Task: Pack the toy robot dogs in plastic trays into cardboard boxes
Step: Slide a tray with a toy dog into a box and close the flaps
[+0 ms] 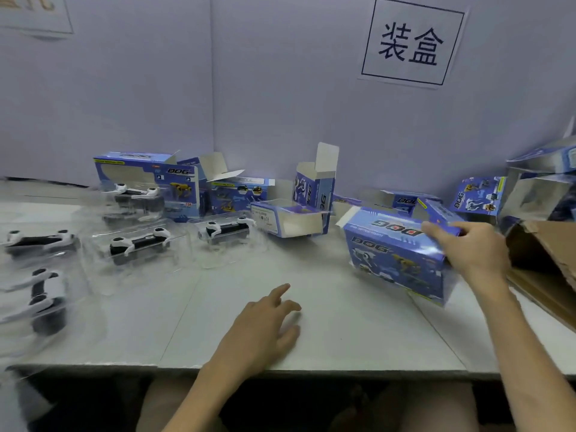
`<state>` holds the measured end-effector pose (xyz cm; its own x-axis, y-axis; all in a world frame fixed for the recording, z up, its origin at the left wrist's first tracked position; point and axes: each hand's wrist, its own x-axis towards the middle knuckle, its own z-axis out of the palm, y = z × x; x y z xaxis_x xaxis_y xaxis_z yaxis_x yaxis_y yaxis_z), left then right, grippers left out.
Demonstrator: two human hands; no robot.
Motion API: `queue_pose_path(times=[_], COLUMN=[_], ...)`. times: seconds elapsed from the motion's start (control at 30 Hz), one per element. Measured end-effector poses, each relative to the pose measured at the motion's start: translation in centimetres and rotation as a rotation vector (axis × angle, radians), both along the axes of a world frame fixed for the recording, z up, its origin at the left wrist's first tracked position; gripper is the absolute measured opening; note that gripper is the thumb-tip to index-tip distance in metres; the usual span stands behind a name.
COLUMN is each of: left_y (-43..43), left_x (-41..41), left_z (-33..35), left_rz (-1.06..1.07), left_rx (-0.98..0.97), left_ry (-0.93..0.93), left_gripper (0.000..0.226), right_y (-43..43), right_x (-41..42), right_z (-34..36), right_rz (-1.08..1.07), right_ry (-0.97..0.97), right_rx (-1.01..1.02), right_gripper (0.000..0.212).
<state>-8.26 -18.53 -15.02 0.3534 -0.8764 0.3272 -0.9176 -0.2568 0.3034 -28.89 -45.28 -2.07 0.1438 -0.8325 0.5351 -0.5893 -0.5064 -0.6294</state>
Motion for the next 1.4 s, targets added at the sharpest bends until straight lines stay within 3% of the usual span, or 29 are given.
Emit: queue_pose_path(times=[0.1,0.13,0.2,0.23,0.27,0.33,0.43,0.53,0.63,0.7,0.73,0.83,0.9,0.97,1.03,1.13,1.2,1.3,1.4], left_y=[0.0,0.1,0.5,0.9,1.5,3.0,4.8,5.6,5.3,4.8,4.5,4.0,4.2,4.6,4.8,4.8,4.7,5.0,5.5], left_x=[-0.2,-0.4,-0.7,-0.6,-0.4,-0.2,-0.8,-1.8,-2.6,-3.6,-4.1,-5.2,-5.4,-5.3,-5.2,-5.4,-5.4,-4.8,-4.3], left_z=[0.3,0.9,3.0,4.2,5.5,7.7,9.9,10.6,10.0,9.3,9.0,7.8,7.4,7.4,7.3,7.1,7.0,6.7,6.3], left_rz=[-0.005,-0.001,0.046,0.083,0.087,0.021,0.048,0.198,0.322,0.447,0.518,0.612,0.632,0.651,0.661,0.661,0.61,0.535,0.436], left_rx=[-0.042,-0.129,-0.432,-0.571,-0.668,-0.711,-0.748,-0.95,-1.076,-1.146,-1.178,-1.258,-1.297,-1.342,-1.41,-1.465,-1.42,-1.272,-1.169], left_ry=[0.08,0.254,0.845,1.096,1.251,1.351,1.214,0.885,0.68,0.616,0.597,0.587,0.617,0.621,0.614,0.624,0.648,0.687,0.746], left_gripper=[0.035,0.03,0.021,0.029,0.041,0.058,0.049,0.009,0.018,0.019,0.022,0.025,0.029,0.032,0.029,0.026,0.024,0.018,0.011], right_y=[2.5,3.7,6.0,7.3,8.4,10.2,11.8,13.0,14.9,16.4,16.9,17.8,18.2,18.3,18.2,17.7,18.0,17.8,17.4], right_x=[-2.3,-2.9,-3.4,-3.3,-3.0,-2.0,0.0,2.2,3.9,4.4,4.4,4.1,4.0,4.1,4.0,3.8,4.1,5.0,5.1], right_z=[2.1,2.3,1.7,0.9,-0.1,-1.8,-3.7,-4.5,-5.2,-5.1,-5.1,-4.9,-5.4,-5.8,-6.0,-6.3,-6.7,-7.1,-7.3], right_rz=[0.255,0.374,0.584,0.669,0.742,0.838,0.866,0.68,0.548,0.715,0.832,1.122,1.128,1.013,0.924,1.056,1.059,0.864,0.814], right_ry=[-0.266,-0.384,-0.549,-0.591,-0.608,-0.577,-0.564,-0.531,-0.504,-0.627,-0.667,-0.485,-0.341,-0.4,-0.455,-0.344,-0.303,-0.43,-0.544], right_rx=[0.078,0.151,0.282,0.321,0.345,0.391,0.463,0.37,0.235,0.297,0.361,0.428,0.39,0.371,0.357,0.451,0.46,0.375,0.392], right_gripper=[0.044,0.038,0.028,0.025,0.024,0.024,0.036,0.035,0.024,0.013,0.023,0.035,0.047,0.048,0.036,0.031,0.024,0.012,0.023])
